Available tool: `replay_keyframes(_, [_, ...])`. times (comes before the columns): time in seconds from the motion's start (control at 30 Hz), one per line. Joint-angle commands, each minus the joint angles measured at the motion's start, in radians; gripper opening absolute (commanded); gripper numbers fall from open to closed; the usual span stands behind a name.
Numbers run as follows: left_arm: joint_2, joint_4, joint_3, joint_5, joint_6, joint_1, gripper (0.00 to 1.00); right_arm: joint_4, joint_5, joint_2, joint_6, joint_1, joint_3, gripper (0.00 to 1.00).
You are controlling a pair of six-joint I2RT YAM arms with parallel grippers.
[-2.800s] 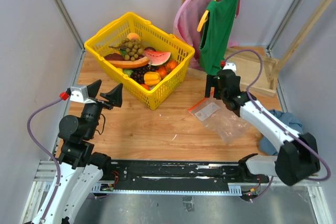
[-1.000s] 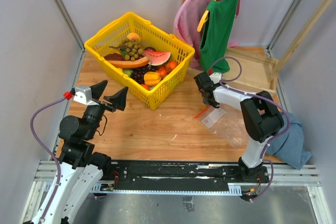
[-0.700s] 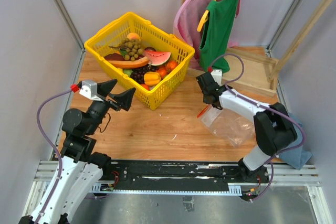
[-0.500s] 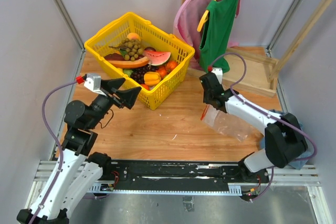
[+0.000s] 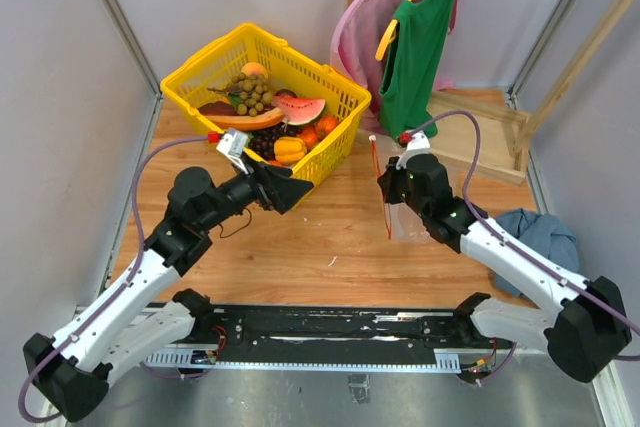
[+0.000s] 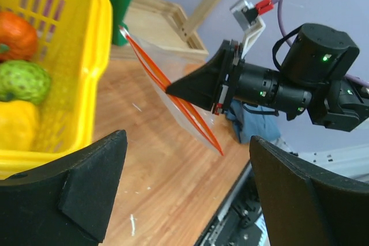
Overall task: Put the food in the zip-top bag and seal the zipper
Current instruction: Pick up the zipper food storage bag at the center of the board.
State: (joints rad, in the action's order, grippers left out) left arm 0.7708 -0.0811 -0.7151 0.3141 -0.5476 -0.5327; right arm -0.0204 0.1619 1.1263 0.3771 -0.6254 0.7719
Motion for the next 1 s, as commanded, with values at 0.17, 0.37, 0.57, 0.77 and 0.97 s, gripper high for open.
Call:
replay_keyframes(0.17, [0.112,-0.089,0.0,-0.235,-0.125,-0.169,0.89,0.234,-0.196,-0.12,-0.034,-0.018,-0.121,0.02])
replay_keyframes(0.37, [0.197,-0.119,-0.015,-0.29,-0.188,-0.199,0.81,0.298,-0.262,-0.172,-0.052,-0.02,-0.168,0.02])
replay_keyframes(0.57, [0.281,-0.119,-0.047,-0.34,-0.211,-0.237,0.74,0.354,-0.337,-0.181,-0.057,-0.026,-0.189,0.01])
replay_keyframes(0.77, [0.328,-0.151,-0.061,-0.373,-0.225,-0.259,0.67,0.385,-0.38,-0.177,-0.061,-0.035,-0.201,0.01])
replay_keyframes(0.97, [0.373,-0.189,-0.062,-0.422,-0.237,-0.272,0.62,0.407,-0.408,-0.171,-0.066,-0.05,-0.205,0.01])
